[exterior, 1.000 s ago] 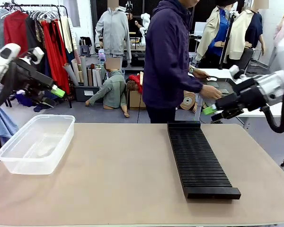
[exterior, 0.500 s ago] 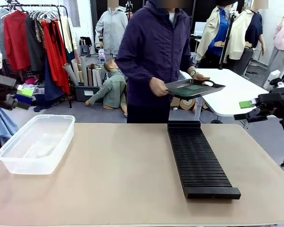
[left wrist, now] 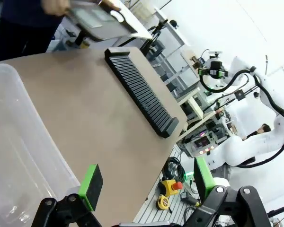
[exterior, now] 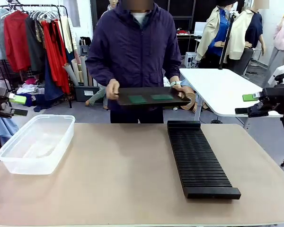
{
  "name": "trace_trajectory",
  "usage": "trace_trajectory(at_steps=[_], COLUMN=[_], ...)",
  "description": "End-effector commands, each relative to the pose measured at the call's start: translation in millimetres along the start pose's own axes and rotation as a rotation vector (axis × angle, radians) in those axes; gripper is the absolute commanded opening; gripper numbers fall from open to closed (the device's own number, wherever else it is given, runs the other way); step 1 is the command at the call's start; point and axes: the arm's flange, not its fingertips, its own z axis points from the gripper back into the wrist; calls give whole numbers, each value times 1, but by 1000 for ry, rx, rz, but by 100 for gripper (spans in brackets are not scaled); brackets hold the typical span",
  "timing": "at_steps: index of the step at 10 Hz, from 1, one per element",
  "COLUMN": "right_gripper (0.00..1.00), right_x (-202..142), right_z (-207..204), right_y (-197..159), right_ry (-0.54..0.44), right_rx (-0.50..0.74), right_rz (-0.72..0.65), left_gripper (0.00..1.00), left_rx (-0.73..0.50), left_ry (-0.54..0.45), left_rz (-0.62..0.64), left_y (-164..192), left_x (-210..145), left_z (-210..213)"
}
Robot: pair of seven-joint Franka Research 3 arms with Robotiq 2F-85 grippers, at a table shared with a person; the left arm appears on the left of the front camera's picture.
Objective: Sort PCBs into racks and boxes based on the side picked up.
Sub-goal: Pick up the Blank PCB handed by the Human.
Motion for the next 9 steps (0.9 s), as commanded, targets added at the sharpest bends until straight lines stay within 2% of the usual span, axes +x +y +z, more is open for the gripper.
trace_trajectory(at_steps=[1, 9], right_gripper=[100, 100], right_x=[-1, -1], right_z=[3, 3], right_y=[-2, -2], right_ry=[-4, -4], right_rx=[0, 0], right_rz=[-11, -11], left_gripper=[100, 100], left_rx=[19, 19], left_ry=[9, 9], left_rz=[6, 6], left_y=[-1, -1], left_x=[1, 1], left_z=[-1, -1])
